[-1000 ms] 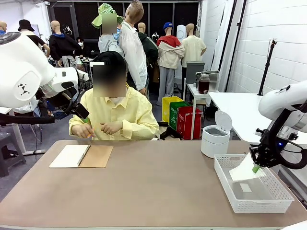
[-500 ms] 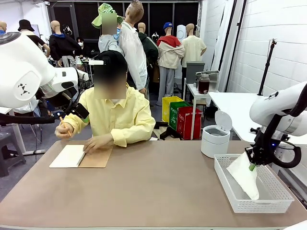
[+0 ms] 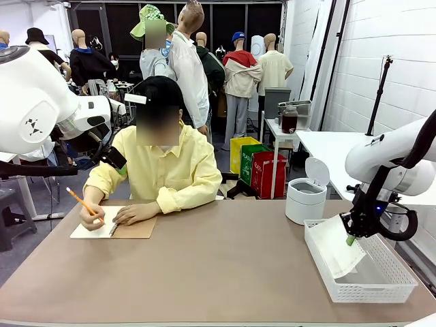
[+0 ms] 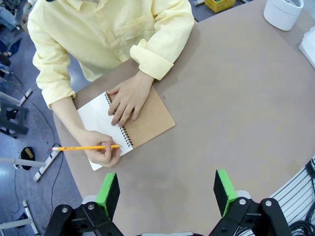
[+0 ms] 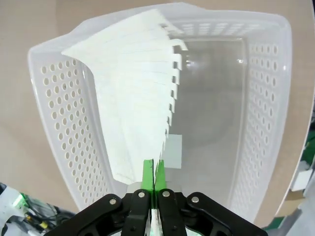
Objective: Sort the paper based on its condition.
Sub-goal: If a person hands you a paper, place it in the Organizing basket , and if it's crumpled, put it in the Trash can.
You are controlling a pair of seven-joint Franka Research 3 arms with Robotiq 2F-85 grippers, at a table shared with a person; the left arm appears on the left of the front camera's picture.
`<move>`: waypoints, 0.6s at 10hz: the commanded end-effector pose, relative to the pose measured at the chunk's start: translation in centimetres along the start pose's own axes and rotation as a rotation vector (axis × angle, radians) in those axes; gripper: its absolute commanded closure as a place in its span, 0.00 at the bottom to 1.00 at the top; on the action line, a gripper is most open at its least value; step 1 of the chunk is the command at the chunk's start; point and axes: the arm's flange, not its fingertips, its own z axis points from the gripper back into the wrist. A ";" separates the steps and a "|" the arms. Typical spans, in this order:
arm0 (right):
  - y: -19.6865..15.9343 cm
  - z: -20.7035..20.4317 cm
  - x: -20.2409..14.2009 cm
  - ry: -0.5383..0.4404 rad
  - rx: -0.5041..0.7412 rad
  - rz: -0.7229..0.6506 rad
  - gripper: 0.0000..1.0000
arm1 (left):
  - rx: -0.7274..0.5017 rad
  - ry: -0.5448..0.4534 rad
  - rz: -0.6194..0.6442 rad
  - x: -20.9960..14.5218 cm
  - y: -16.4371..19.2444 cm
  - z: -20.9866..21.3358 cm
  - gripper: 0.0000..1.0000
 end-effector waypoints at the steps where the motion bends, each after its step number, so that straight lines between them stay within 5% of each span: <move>1: 0.4 -0.4 -0.1 0.046 -0.083 -0.030 1.00 | -0.004 0.006 0.001 0.0 0.0 0.1 0.00; 4: 0.8 -0.2 -0.3 0.090 -0.159 -0.073 1.00 | -0.004 0.006 0.001 0.0 0.0 0.1 0.00; 6: 1.2 -0.1 -0.1 0.119 -0.149 -0.096 0.64 | -0.004 0.006 0.001 0.0 0.0 0.1 0.00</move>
